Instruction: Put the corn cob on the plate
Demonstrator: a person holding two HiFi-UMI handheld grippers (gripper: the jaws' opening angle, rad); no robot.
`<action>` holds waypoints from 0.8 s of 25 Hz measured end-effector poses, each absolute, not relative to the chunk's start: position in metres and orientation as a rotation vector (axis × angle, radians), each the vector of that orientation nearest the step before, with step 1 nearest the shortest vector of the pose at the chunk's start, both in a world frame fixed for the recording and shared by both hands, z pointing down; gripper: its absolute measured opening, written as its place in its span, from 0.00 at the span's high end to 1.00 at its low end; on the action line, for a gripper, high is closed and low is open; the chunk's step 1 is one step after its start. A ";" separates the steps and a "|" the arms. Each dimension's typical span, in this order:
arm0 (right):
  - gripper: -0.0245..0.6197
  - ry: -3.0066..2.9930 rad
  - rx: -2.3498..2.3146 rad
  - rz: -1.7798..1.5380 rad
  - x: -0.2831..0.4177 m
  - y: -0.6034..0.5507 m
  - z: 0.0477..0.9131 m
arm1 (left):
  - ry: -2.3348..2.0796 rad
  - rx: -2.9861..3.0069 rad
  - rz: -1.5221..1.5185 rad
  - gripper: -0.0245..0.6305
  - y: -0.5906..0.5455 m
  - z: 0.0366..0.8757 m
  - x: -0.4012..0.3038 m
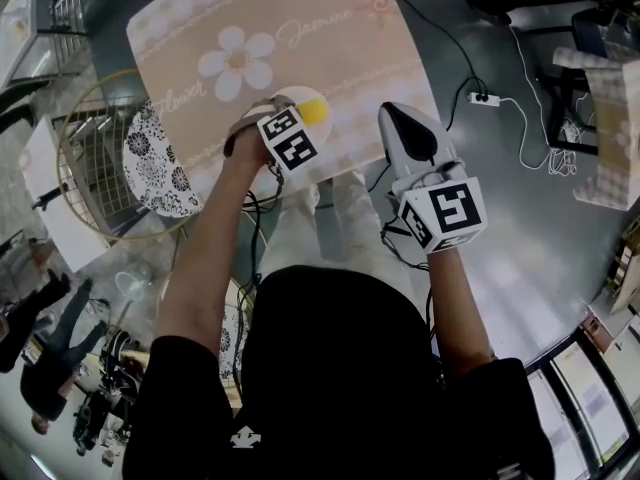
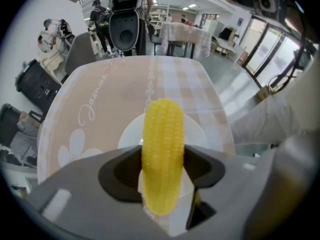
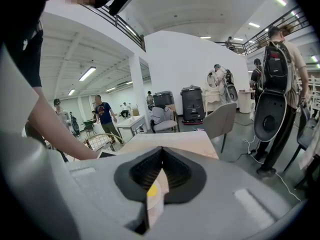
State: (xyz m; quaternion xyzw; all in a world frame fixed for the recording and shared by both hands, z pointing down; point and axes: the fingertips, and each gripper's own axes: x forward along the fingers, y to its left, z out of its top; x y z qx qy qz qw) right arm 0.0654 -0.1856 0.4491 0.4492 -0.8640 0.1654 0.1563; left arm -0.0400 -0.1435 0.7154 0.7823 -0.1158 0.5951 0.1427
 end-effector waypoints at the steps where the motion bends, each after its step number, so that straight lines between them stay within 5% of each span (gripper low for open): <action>1: 0.96 -2.473 1.285 0.473 0.066 -0.186 0.449 | -0.339 2.255 1.724 0.56 -0.143 0.717 -0.040; 20: 0.96 -2.499 1.238 0.505 0.081 -0.199 0.453 | -0.345 2.224 1.826 0.50 -0.137 0.726 -0.041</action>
